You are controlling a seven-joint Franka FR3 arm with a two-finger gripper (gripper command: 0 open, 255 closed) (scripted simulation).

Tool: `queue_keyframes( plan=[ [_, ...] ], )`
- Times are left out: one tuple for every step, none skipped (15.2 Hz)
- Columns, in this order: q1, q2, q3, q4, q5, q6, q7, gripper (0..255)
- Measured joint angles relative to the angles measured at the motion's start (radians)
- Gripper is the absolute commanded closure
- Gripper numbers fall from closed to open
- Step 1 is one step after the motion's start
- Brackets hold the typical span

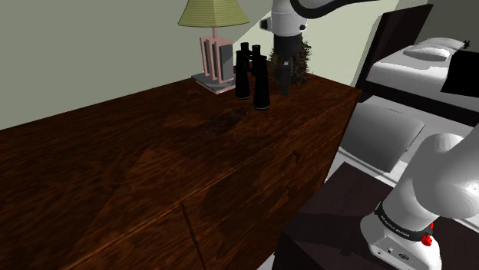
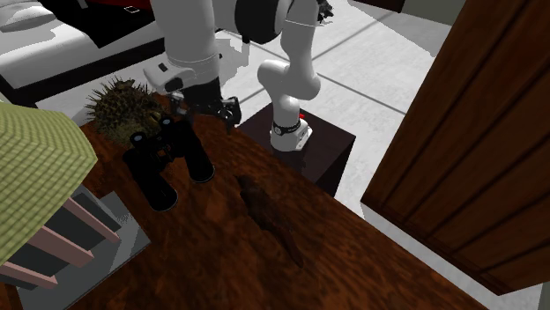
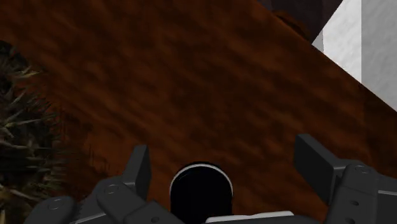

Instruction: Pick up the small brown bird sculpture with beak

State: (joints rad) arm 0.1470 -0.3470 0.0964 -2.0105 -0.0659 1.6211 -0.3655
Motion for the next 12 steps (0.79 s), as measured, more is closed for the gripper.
queue_keyframes(
  plan=[
    [0.012,0.022,0.012,0.021,-0.003,-0.002,-0.014,0],
    [0.022,0.049,0.022,0.044,-0.007,0.000,-0.031,0],
    [0.033,0.077,0.033,0.074,-0.012,-0.003,-0.047,0],
    [0.043,0.099,0.044,0.102,-0.017,-0.008,-0.062,0],
    [0.053,0.132,0.056,0.136,-0.023,-0.012,-0.078,0],
    [0.065,0.151,0.068,0.147,-0.028,-0.008,-0.092,0],
    [0.076,0.183,0.081,0.181,-0.035,-0.014,-0.105,0],
    [0.085,0.215,0.091,0.217,-0.043,-0.021,-0.123,0],
    [0.098,0.241,0.105,0.240,-0.050,-0.022,-0.133,0],
    [0.109,0.267,0.117,0.269,-0.058,-0.028,-0.148,0],
    [0.119,0.290,0.129,0.288,-0.066,-0.027,-0.163,0],
    [0.133,0.325,0.143,0.327,-0.076,-0.036,-0.173,0]
  ],
)
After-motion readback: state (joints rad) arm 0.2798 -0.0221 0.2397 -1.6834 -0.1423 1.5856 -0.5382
